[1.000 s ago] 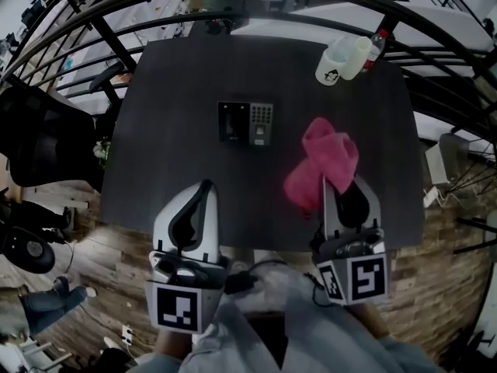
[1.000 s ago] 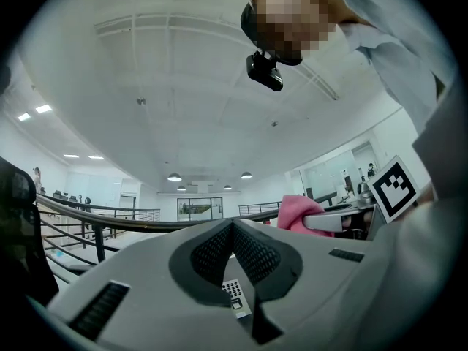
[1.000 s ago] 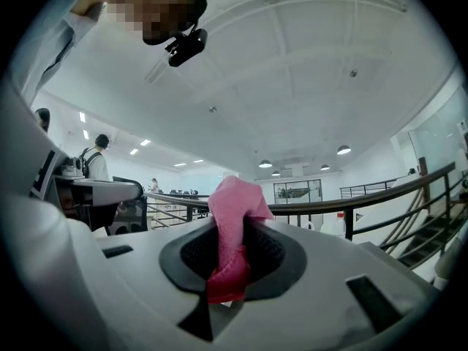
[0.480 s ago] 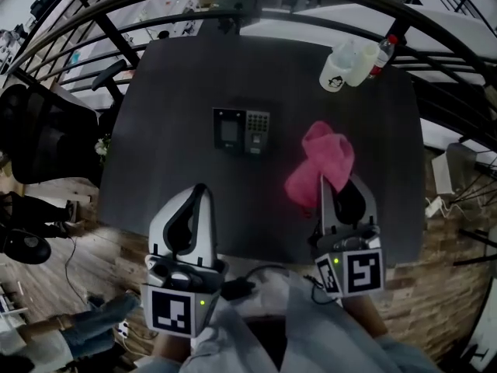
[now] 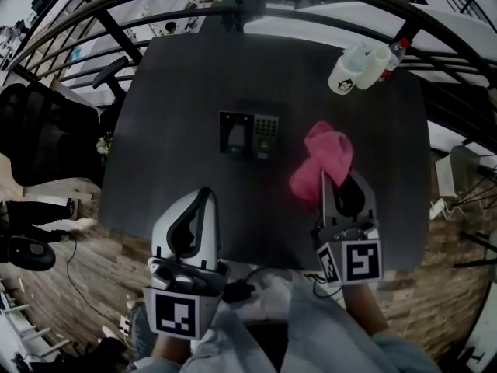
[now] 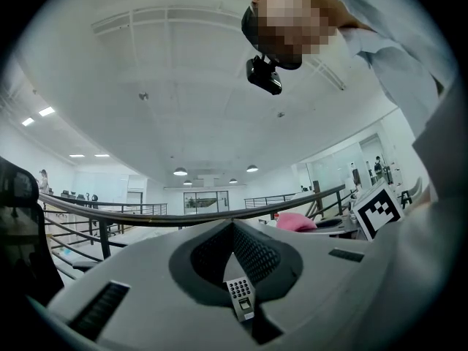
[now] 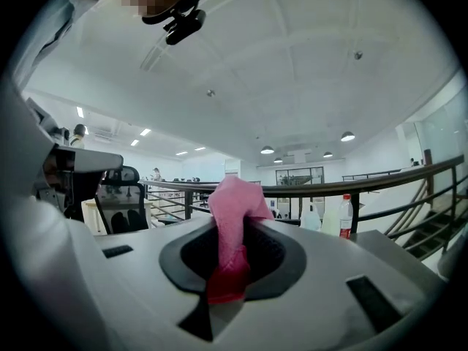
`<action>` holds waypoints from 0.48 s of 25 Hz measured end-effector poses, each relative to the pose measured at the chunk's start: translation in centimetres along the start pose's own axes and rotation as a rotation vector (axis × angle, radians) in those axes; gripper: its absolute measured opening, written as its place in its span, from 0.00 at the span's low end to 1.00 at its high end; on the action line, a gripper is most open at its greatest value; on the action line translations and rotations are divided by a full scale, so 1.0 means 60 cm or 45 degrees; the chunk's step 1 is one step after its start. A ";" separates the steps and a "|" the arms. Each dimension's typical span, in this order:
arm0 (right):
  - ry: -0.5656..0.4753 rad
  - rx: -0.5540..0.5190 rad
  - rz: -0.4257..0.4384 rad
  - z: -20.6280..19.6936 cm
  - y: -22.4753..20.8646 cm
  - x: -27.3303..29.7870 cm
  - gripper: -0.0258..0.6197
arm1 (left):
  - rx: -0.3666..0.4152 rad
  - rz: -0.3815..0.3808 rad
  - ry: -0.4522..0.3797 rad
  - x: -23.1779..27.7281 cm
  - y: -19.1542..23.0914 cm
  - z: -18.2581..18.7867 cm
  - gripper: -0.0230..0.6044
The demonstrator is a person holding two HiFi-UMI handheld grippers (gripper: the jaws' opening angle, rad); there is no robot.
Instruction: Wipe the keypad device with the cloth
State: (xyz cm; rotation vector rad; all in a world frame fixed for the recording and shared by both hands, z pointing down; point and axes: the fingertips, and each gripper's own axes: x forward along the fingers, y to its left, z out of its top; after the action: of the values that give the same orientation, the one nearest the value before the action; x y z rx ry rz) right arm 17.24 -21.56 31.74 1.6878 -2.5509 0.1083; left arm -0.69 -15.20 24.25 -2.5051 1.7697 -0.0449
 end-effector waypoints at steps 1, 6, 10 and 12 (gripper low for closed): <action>0.006 -0.003 -0.002 -0.003 0.001 0.008 0.15 | -0.002 0.002 0.004 0.002 0.005 -0.002 0.04; 0.038 -0.016 0.002 -0.024 0.013 0.047 0.15 | -0.008 0.020 0.009 0.004 0.035 -0.014 0.04; 0.060 -0.034 0.019 -0.039 0.029 0.080 0.15 | -0.010 0.038 0.020 0.003 0.059 -0.023 0.04; 0.076 -0.044 0.032 -0.048 0.038 0.097 0.15 | -0.011 0.053 0.026 0.001 0.070 -0.028 0.04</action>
State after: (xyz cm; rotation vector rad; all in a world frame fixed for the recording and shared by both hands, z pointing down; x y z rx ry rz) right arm 12.95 -25.68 35.20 1.6155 -2.5168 0.1135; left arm -4.76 -16.73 25.58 -2.4815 1.8336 -0.0607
